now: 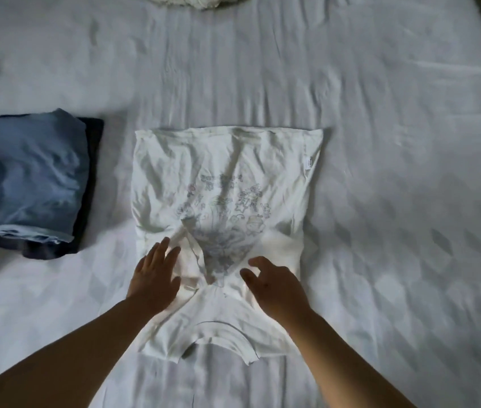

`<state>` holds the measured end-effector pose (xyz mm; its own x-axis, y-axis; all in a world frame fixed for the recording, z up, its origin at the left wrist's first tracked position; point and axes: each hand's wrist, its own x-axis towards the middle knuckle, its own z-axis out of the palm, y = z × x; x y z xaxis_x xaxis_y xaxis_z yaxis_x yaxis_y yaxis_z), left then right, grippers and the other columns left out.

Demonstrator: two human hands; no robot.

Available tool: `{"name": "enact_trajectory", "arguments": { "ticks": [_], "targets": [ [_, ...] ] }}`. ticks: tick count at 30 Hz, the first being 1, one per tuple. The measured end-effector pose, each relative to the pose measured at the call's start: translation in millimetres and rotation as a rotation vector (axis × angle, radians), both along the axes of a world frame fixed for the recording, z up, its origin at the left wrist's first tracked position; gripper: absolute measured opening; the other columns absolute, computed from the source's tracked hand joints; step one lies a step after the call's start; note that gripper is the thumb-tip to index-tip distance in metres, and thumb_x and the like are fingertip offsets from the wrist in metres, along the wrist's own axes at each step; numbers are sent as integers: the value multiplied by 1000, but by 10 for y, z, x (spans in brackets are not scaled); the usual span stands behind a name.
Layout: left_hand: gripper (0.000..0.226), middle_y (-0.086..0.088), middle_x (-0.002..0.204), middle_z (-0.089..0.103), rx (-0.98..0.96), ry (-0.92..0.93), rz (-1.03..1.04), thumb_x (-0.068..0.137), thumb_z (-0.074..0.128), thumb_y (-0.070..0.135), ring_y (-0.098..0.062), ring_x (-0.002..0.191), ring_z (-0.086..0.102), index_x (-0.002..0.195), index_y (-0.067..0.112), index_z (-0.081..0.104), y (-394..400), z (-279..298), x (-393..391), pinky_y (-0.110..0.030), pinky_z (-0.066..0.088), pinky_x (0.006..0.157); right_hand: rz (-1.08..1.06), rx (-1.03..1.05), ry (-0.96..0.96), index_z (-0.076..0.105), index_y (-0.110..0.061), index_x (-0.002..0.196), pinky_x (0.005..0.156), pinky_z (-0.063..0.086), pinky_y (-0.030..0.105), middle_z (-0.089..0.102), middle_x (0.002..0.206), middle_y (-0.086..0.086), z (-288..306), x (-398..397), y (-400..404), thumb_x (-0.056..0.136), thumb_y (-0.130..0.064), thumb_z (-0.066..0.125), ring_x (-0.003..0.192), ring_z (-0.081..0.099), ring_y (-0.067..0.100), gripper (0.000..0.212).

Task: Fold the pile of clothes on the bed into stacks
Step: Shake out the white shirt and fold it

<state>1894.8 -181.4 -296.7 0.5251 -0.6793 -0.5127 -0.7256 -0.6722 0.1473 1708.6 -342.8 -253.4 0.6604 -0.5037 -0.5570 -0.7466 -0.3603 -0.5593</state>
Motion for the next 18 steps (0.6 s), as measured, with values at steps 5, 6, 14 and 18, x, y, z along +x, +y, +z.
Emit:
{"name": "enact_trajectory", "arguments": {
  "ticks": [5, 6, 14, 18],
  "targets": [
    [70, -14, 153, 25, 8, 10, -101, 80, 69, 15, -31, 138, 32, 143, 9, 38, 451, -126, 149, -42, 33, 108, 320, -326, 47, 64, -12, 108, 63, 53, 38, 63, 94, 5, -338, -330, 38, 65, -9, 70, 82, 63, 28, 44],
    [70, -18, 145, 40, -28, 2, -151, 71, 74, 8, -34, 127, 48, 135, 5, 47, 552, -192, 169, -42, 43, 99, 370, -335, 63, 67, -12, 100, 54, 53, 37, 64, 89, 5, -426, -433, 33, 46, -3, 76, 75, 64, 28, 55],
    [82, -12, 149, 35, -136, 78, -587, 81, 46, 53, -29, 136, 31, 149, 15, 21, 1190, -407, 129, -38, 30, 104, 713, -198, 137, 42, -24, 139, 93, 47, 44, 36, 149, 13, -681, -1023, 127, 42, -47, 73, 134, 38, 34, 104],
    [100, -9, 152, 32, 18, 99, -667, 67, 47, 75, -27, 140, 24, 146, 14, 33, 1327, -398, 130, -46, 22, 109, 787, -239, 172, 41, -22, 142, 106, 28, 47, 32, 152, 9, -712, -1131, 253, 52, -48, 72, 138, 30, 33, 99]
  ]
}}
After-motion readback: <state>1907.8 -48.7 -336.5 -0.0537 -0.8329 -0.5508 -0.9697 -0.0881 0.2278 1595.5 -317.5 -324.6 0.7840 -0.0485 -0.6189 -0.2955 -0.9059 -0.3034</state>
